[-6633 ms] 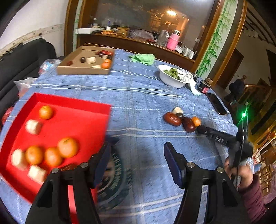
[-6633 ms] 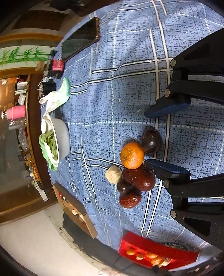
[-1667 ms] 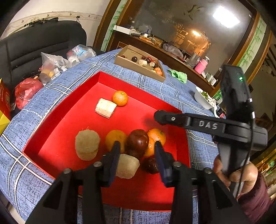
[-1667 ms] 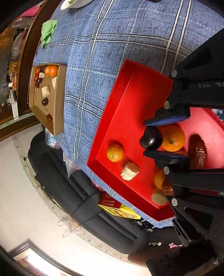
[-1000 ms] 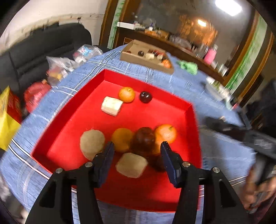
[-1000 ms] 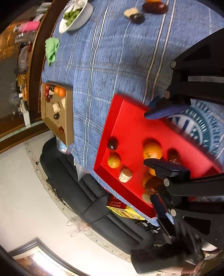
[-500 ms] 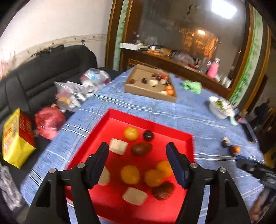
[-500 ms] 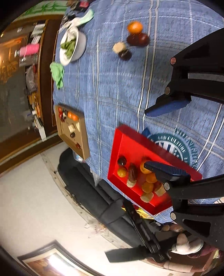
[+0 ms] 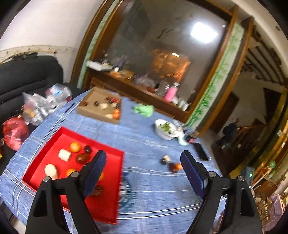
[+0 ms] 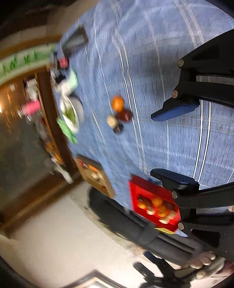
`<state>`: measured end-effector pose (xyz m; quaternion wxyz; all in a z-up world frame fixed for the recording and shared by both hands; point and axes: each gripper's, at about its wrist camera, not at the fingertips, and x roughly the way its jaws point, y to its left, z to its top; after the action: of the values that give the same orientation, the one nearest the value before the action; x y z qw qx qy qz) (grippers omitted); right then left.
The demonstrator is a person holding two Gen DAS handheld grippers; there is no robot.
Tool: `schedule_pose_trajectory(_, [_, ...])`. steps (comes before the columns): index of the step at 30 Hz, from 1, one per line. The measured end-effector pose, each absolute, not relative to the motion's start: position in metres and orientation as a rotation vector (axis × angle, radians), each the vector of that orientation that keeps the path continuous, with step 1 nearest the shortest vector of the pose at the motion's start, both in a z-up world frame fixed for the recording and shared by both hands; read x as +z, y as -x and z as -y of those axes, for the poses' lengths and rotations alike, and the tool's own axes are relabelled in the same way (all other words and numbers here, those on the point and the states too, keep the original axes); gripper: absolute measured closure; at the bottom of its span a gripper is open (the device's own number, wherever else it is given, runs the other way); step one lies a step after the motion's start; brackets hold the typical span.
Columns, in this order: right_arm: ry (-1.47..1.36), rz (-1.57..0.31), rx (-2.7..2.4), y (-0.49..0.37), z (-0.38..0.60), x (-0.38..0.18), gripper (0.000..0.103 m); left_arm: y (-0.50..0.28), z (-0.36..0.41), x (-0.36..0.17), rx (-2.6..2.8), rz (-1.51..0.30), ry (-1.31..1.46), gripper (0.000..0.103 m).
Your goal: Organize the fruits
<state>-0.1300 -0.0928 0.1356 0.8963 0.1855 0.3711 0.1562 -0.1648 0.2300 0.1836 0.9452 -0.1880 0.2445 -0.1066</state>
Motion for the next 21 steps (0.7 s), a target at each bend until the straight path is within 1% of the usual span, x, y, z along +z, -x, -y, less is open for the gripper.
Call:
schedule_pose_trajectory(3, [-0.499,-0.703,0.273,0.149,0.126,0.142,0.039,0.180,-0.216,0.198,-0.241,-0.458,0.366,0.019])
schedule_pose_trajectory(7, [-0.618,-0.725,0.305,0.162,0.154,0.142,0.039,0.195,-0.203,0.210,-0.271,-0.426,0.347,0.019])
schedule_pose_trajectory(8, [-0.622,-0.724,0.303,0.165,0.156,0.143,0.038,0.199,-0.200,0.212,-0.280,-0.419,0.345,0.019])
schedule_pose_trajectory(10, [-0.613,-0.706,0.290,0.177,0.163,0.147,0.032,0.207,-0.198,0.215,-0.289,-0.409,0.341,0.019])
schedule_pose_trajectory(13, [-0.594,-0.694,0.264,0.188,0.175,0.158,0.030,0.218,-0.196,0.226,-0.301,-0.381,0.340,0.019])
schedule_pose_trajectory(16, [-0.505,-0.688,0.214,0.198,0.189,0.183,0.030,0.225,-0.199,0.243,-0.318,-0.346,0.343,0.019])
schedule_pose_trajectory(18, [-0.433,-0.673,0.183,0.207,0.199,0.212,0.029,0.229,-0.201,0.261,-0.338,-0.309,0.347,0.019])
schedule_pose_trajectory(21, [-0.357,-0.631,0.151,0.223,0.216,0.259,0.026,0.232,-0.206,0.291,-0.371,-0.262,0.354,0.019])
